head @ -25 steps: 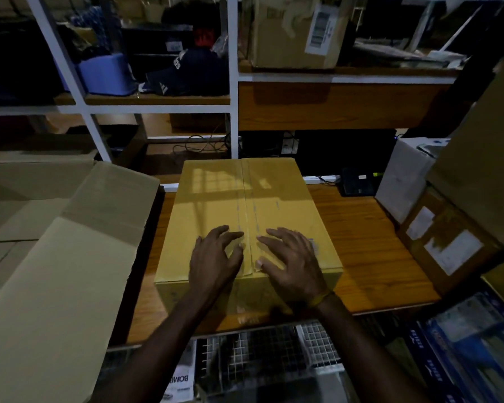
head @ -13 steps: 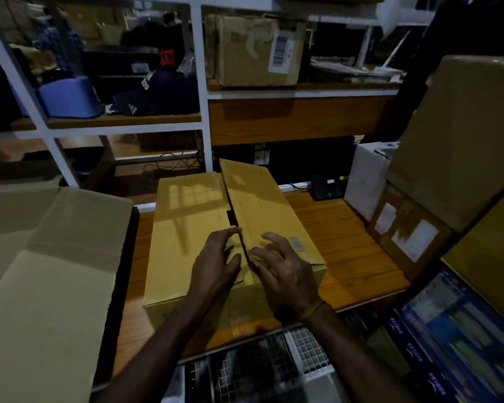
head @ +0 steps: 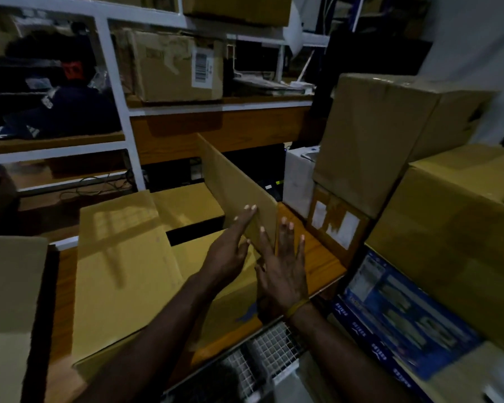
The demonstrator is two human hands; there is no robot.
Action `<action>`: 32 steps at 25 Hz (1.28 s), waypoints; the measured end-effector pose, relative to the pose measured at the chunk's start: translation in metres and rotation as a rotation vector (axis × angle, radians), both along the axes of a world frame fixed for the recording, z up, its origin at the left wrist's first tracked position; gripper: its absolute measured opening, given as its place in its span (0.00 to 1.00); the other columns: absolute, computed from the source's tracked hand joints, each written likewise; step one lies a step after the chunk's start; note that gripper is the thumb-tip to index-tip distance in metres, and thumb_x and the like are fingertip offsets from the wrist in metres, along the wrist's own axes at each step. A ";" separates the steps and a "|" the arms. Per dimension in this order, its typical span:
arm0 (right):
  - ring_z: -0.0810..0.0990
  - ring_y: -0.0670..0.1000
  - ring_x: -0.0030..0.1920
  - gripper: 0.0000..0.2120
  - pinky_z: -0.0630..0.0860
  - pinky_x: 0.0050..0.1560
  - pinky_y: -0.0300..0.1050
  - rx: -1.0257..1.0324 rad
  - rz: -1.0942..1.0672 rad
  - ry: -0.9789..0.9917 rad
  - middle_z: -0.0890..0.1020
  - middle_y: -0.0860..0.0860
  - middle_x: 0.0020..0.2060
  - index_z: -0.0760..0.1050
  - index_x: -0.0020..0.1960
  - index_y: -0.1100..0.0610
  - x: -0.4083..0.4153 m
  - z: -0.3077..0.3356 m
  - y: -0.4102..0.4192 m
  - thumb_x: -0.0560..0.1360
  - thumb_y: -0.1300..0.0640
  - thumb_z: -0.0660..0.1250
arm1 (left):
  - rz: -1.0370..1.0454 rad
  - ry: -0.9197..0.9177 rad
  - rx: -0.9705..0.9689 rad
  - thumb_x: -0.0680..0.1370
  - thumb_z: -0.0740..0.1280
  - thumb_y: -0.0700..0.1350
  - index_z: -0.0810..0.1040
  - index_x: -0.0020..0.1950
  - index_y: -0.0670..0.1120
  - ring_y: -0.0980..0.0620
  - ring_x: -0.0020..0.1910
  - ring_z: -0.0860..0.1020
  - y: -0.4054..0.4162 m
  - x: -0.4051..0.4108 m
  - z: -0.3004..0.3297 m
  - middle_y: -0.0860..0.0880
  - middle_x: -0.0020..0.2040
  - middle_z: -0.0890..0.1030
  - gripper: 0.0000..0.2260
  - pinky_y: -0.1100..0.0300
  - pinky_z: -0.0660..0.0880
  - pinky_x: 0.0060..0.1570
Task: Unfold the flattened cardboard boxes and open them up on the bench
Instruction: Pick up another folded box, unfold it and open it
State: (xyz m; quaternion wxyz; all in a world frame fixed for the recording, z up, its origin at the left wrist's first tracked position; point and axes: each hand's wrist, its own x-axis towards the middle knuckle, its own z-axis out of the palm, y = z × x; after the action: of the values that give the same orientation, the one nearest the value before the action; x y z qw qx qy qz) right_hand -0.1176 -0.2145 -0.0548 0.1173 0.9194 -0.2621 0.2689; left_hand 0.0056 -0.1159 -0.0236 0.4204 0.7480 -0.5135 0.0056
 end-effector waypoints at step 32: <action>0.68 0.58 0.73 0.29 0.57 0.76 0.58 0.548 0.196 0.038 0.71 0.56 0.72 0.72 0.71 0.52 0.004 -0.045 -0.032 0.77 0.41 0.47 | 0.501 -0.176 0.119 0.79 0.64 0.40 0.74 0.68 0.53 0.49 0.68 0.71 -0.011 -0.027 -0.042 0.50 0.69 0.72 0.19 0.55 0.77 0.54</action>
State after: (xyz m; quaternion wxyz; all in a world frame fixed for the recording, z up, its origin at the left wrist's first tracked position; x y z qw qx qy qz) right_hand -0.1133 -0.2465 -0.0994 -0.1569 0.9426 -0.2325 0.1811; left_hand -0.0212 -0.1272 -0.0656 0.3150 0.8717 -0.3463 0.1446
